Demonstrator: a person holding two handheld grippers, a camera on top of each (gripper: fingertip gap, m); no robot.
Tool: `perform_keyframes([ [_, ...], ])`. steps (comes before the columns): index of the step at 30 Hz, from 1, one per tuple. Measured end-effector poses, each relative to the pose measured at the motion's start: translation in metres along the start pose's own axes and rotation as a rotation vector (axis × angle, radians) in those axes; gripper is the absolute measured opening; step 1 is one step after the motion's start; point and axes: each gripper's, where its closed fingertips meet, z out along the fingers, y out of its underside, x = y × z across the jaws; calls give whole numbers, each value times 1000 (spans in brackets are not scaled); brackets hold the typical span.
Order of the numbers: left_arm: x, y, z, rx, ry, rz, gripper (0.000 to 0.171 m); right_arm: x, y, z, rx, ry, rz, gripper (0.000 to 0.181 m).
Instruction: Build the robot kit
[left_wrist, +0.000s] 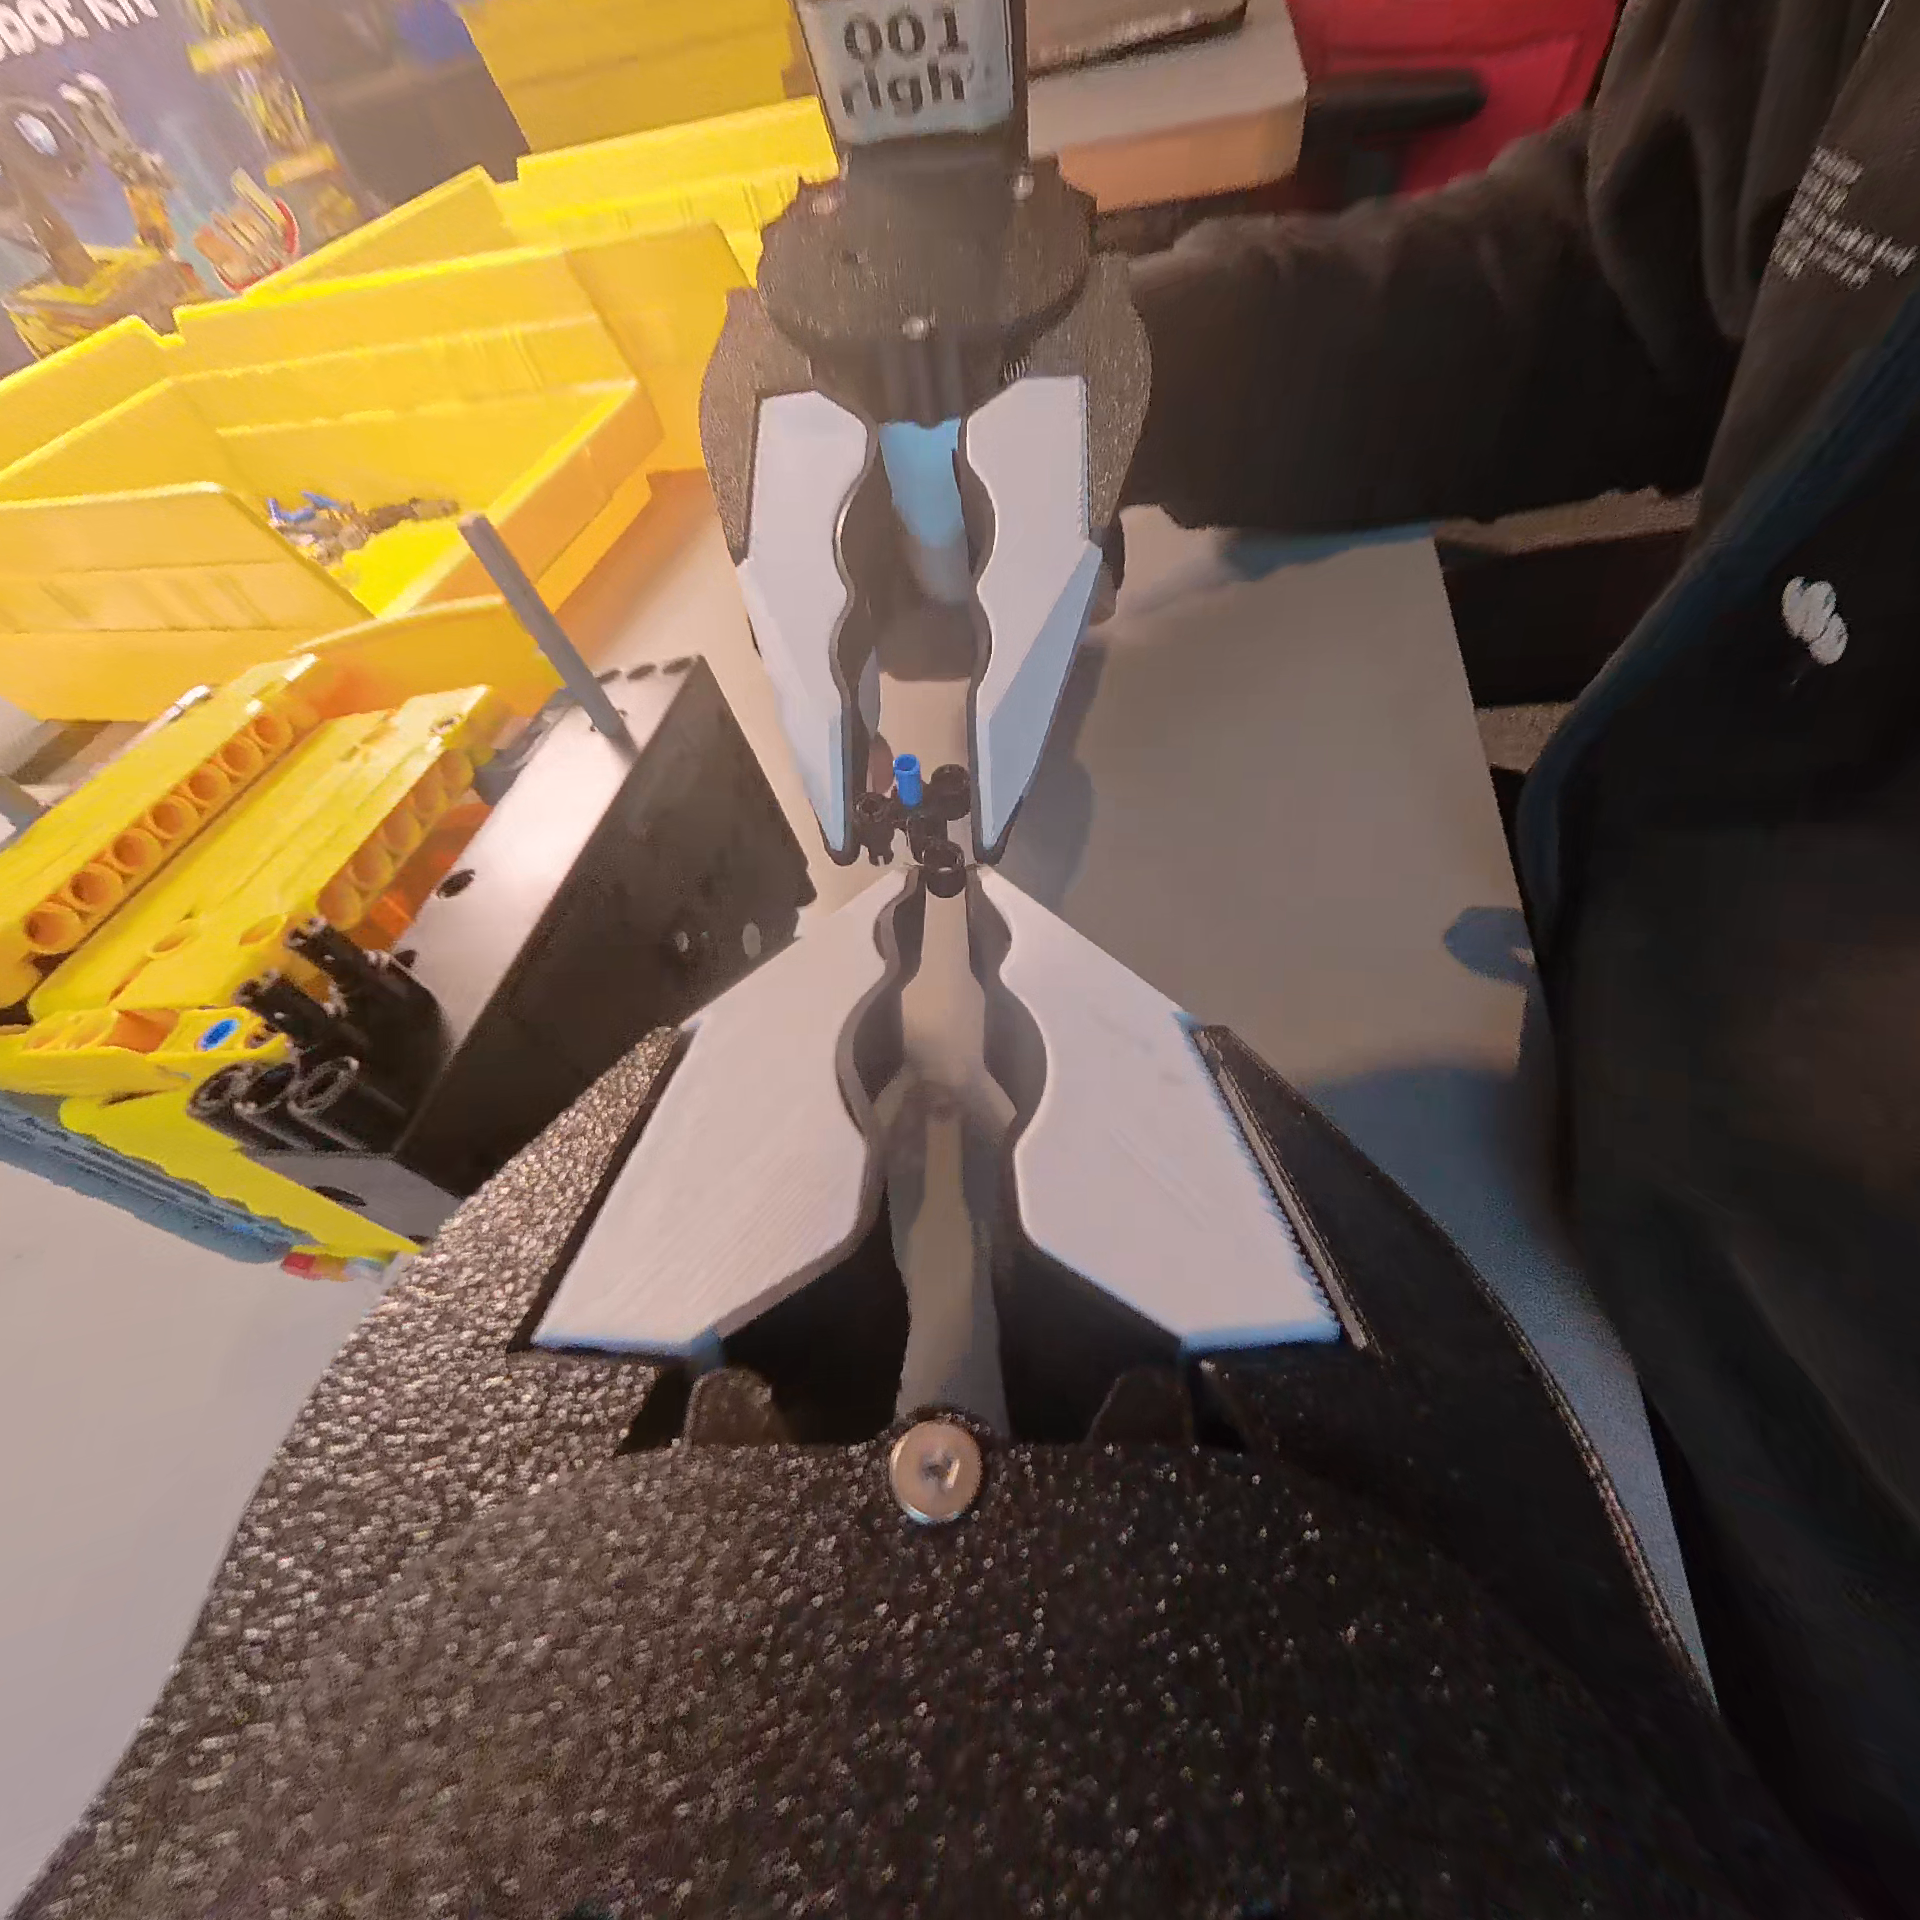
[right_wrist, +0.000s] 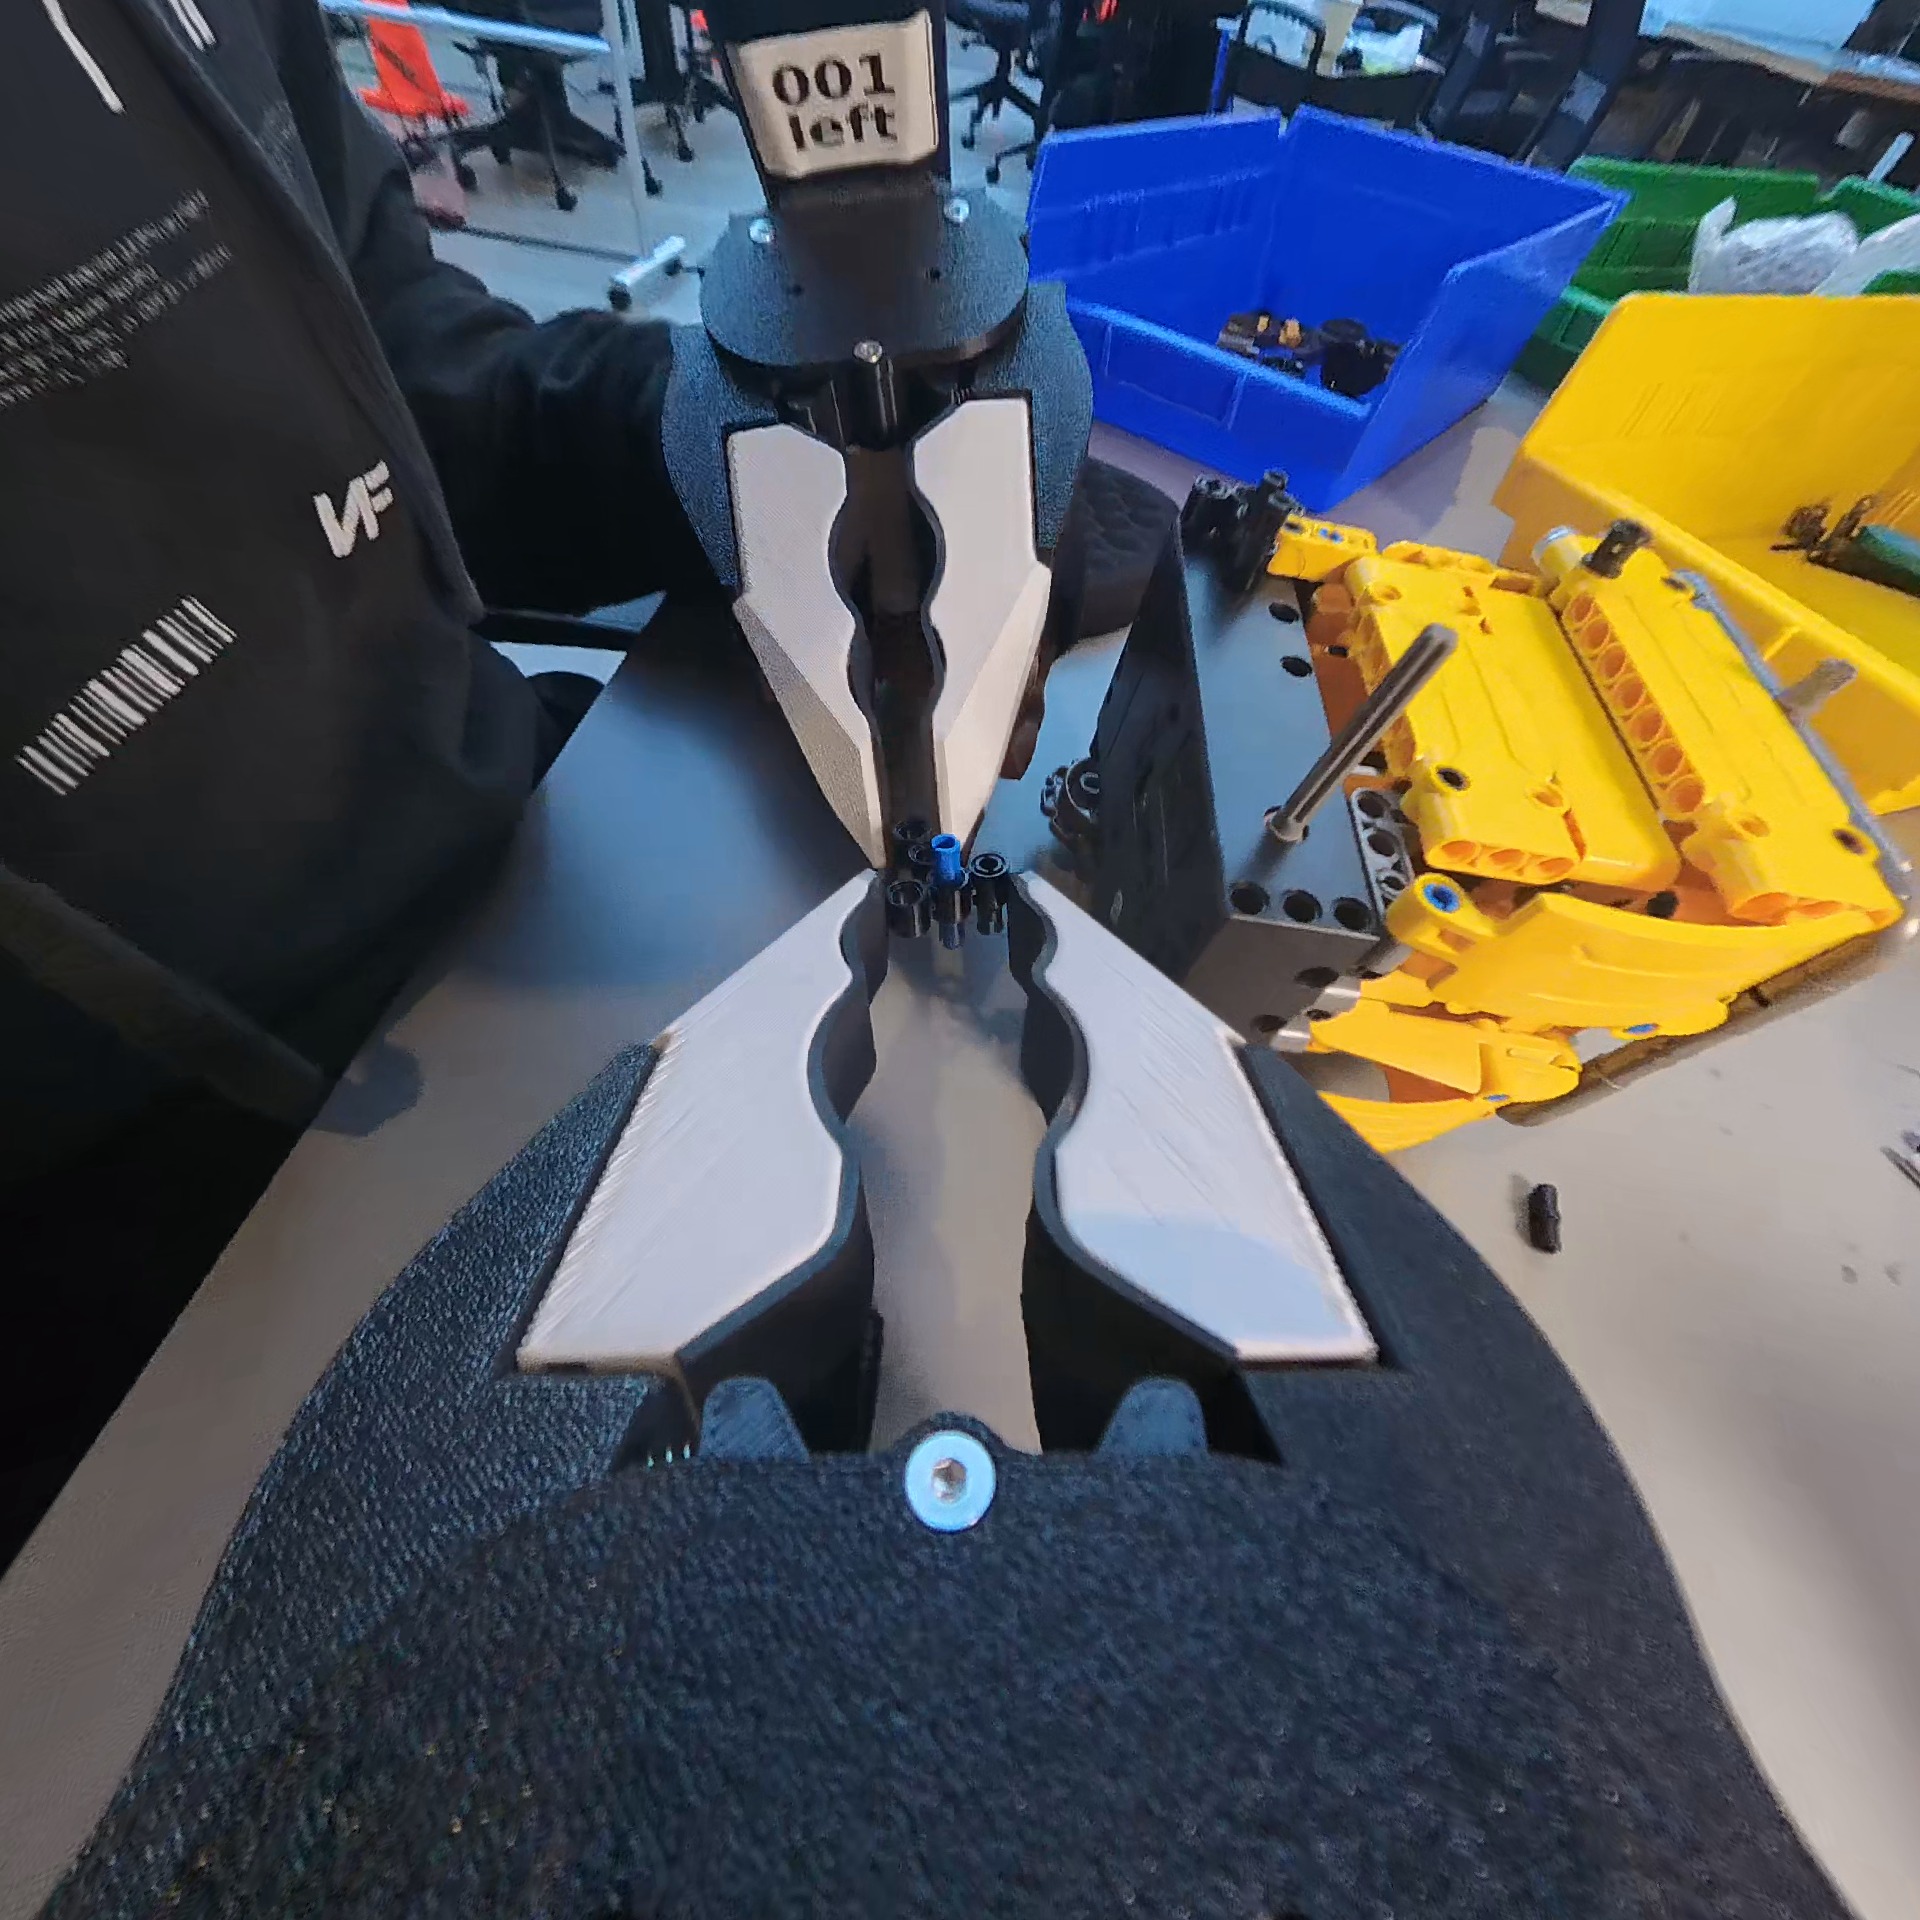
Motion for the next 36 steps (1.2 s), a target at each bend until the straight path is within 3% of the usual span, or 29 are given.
perform_keyframes([
  [10,9,41,10,-269,92,-59,4,-5,37,18,-231,4,-12,22],
  [23,14,53,21,-350,123,-39,4,-6,53,17,-327,11,-28,20],
  [29,13,54,21,-354,141,-80,4,-3,56,17,-343,26,-17,18],
  [32,13,54,21,-354,151,-101,4,-2,55,16,-337,32,-13,28],
  [36,14,54,20,-356,150,-128,4,9,26,-15,-170,11,85,30],
])
